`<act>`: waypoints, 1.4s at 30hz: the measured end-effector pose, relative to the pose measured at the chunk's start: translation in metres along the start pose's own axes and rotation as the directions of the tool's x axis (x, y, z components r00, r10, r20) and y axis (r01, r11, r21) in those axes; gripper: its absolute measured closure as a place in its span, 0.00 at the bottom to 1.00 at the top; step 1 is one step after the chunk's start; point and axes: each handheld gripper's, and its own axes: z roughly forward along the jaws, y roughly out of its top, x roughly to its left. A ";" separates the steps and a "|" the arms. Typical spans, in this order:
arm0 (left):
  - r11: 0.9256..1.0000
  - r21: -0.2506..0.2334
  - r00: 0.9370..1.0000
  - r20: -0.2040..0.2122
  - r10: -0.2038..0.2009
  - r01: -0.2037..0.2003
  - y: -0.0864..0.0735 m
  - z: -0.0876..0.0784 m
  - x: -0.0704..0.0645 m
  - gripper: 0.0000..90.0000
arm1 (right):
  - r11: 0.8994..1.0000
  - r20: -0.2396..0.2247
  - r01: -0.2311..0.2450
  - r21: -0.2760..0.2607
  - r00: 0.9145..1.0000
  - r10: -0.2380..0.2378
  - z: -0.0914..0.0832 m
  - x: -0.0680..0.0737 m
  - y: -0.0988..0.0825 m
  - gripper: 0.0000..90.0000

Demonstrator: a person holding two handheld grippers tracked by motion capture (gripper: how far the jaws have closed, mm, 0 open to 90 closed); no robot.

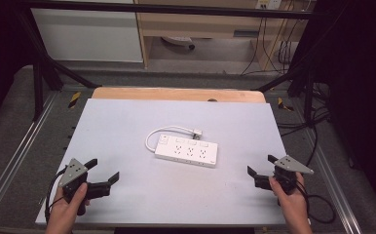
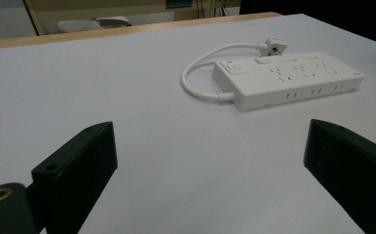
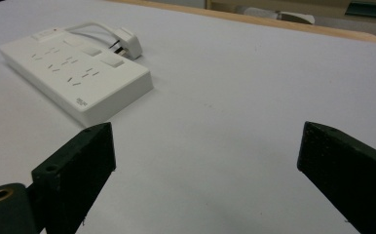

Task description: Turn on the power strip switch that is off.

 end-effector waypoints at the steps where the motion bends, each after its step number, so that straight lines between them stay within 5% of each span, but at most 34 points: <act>1: 1.000 0.000 1.000 -0.003 0.002 -0.002 0.000 0.000 0.000 0.06 | 1.000 -0.001 0.005 0.004 1.000 -0.005 0.001 0.000 0.000 0.08; 10: 1.000 0.000 1.000 0.012 0.005 -0.005 0.000 0.001 -0.002 0.06 | 1.000 -0.006 -0.011 0.020 1.000 0.011 0.000 0.001 -0.001 0.07; 18: 1.000 0.004 1.000 0.018 0.011 -0.011 0.000 0.002 -0.002 0.06 | 0.999 -0.048 -0.009 0.045 0.999 0.011 -0.003 0.017 0.004 0.03; 27: 1.000 0.013 1.000 0.020 0.015 -0.015 -0.001 0.002 -0.003 0.06 | 1.000 -0.077 0.019 0.006 0.997 -0.018 -0.008 0.034 0.016 0.03; 34: 1.000 0.018 1.000 0.017 0.015 -0.015 -0.001 0.002 -0.003 0.06 | 0.999 -0.106 -0.015 -0.044 0.994 0.010 -0.017 0.043 0.027 0.03; 42: 1.000 0.026 1.000 0.014 0.014 -0.015 -0.002 0.002 -0.002 0.06 | 0.999 -0.145 -0.028 -0.042 0.989 0.022 -0.017 0.053 0.037 0.03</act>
